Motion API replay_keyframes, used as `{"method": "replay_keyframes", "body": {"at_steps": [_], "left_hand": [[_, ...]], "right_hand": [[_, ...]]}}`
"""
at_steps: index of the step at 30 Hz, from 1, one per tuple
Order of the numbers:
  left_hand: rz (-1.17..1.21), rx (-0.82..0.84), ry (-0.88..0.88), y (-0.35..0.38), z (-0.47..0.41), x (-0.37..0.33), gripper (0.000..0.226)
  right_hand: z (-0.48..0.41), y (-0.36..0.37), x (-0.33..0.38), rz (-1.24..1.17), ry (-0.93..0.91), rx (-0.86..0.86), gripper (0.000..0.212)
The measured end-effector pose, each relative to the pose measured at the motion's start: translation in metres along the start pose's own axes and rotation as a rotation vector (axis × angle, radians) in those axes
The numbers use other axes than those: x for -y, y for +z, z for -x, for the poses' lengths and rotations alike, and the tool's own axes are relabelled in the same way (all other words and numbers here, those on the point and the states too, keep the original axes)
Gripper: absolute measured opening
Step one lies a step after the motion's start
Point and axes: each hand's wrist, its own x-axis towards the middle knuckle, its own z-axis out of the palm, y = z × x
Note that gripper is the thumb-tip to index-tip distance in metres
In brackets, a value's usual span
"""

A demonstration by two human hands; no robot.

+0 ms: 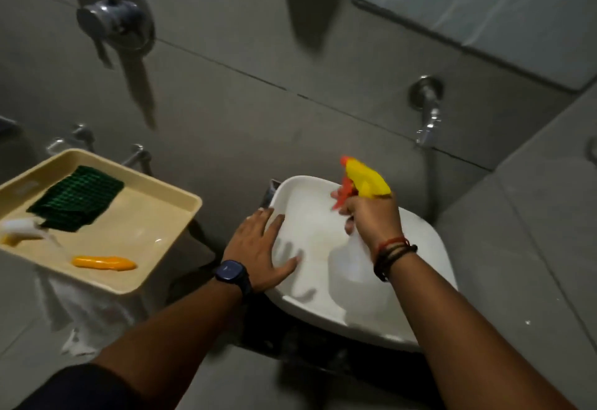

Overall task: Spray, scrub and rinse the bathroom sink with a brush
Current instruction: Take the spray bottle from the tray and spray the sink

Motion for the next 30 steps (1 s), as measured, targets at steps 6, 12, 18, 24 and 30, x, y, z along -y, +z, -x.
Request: {"method": "replay_keyframes", "body": {"at_steps": [6,12,18,24,30], "left_hand": [[-0.161,0.144,-0.069,0.046,-0.002,-0.020,0.102],[-0.271,0.145,0.060,0.050,-0.007,-0.019,0.095],[-0.302,0.182,0.107,0.051,-0.010,-0.017,0.092],[-0.319,0.209,0.099,0.049,-0.010,-0.018,0.093],[-0.321,0.234,0.082,0.049,-0.011,-0.019,0.093]], "right_hand": [[0.044,-0.077,-0.088,0.261,0.353,0.039,0.038],[0.053,-0.070,-0.110,0.182,0.490,0.159,0.045],[0.035,-0.077,-0.103,0.330,0.442,-0.120,0.048],[0.048,-0.100,-0.109,0.379,0.540,-0.113,0.034],[0.065,-0.084,-0.112,0.313,0.599,0.131,0.031]]}}
